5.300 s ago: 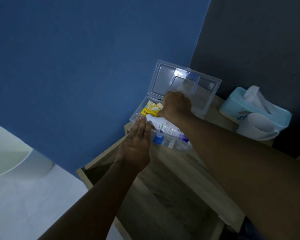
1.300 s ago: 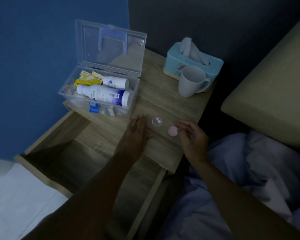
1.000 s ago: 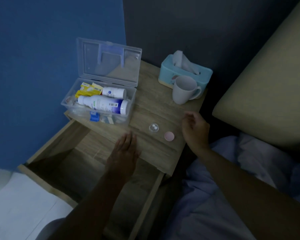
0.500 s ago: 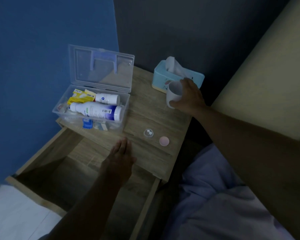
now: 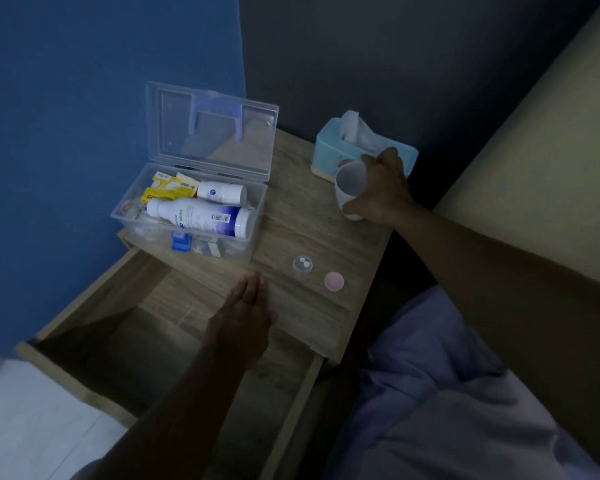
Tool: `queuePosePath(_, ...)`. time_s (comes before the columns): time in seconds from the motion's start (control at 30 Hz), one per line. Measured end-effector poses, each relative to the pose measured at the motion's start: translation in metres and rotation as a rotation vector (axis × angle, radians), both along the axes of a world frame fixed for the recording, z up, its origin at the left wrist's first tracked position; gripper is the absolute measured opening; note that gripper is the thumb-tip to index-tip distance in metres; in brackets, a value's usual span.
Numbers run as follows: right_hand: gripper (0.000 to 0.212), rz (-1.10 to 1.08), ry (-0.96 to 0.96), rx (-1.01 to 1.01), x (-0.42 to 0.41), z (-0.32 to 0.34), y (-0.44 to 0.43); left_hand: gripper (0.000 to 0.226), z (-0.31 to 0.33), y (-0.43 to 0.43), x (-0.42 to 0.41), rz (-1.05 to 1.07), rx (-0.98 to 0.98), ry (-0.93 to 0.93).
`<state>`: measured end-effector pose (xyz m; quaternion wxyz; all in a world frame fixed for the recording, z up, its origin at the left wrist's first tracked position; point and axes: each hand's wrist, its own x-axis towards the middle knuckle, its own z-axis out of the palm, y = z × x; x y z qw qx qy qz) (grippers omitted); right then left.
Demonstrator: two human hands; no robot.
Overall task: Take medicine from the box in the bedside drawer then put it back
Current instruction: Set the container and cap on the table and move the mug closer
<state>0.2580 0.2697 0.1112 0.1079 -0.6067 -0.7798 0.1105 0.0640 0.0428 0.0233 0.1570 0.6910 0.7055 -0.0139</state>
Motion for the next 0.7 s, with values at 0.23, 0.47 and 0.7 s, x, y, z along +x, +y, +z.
queuePosePath(0.23,0.106,0.099,0.205,-0.047,-0.003,0.004,-0.037,0.068,0.007,0.001,0.001,0.003,-0.031,-0.022)
queuePosePath(0.47,0.091,0.139,0.218,-0.104,-0.003,-0.018,-0.058,0.068,0.008,0.002,-0.001,0.018,-0.065,-0.084)
queuePosePath(0.7,0.09,0.138,0.194,-0.09,-0.002,-0.029,-0.059,0.069,0.0,0.003,0.0,0.033,-0.029,-0.058)
